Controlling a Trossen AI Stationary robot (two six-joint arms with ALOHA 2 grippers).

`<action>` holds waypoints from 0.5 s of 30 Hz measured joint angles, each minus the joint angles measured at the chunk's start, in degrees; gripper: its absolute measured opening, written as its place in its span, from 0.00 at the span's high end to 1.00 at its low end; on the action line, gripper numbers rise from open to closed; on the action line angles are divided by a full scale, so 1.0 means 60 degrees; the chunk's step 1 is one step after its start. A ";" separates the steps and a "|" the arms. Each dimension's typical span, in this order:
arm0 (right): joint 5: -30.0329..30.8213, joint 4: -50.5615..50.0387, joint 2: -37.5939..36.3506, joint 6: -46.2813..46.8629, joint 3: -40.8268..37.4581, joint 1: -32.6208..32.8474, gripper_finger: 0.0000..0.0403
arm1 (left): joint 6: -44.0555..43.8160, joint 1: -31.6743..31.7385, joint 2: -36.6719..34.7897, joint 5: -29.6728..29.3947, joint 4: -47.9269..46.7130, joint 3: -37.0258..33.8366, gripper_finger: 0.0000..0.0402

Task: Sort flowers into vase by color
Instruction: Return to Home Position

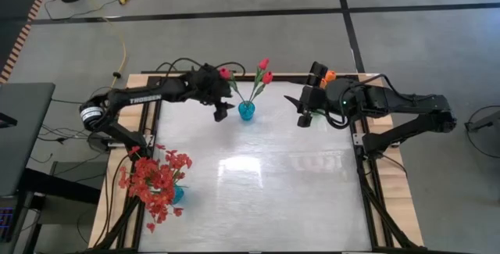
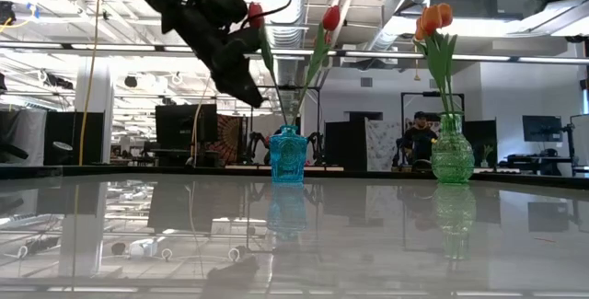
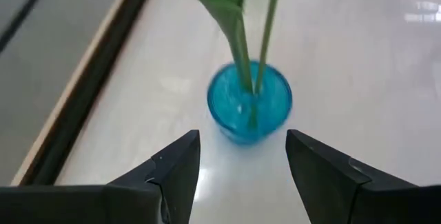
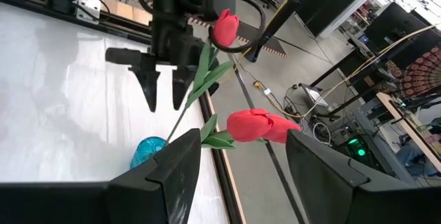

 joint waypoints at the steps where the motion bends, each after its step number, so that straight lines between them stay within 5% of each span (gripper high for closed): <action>1: 0.0000 0.0000 0.0000 0.0004 0.0000 0.0000 0.41 | 0.0085 -0.0003 -0.0003 0.0004 -0.0352 0.0132 0.49; 9: 0.0000 -0.0012 0.0000 0.0006 0.0000 0.0000 0.41 | 0.0343 -0.0185 -0.0154 0.0106 -0.3325 0.1079 0.49; 15: 0.0000 -0.0045 0.0000 0.0005 0.0000 0.0000 0.41 | 0.0264 -0.0407 -0.1153 0.0079 -0.3890 0.1136 0.49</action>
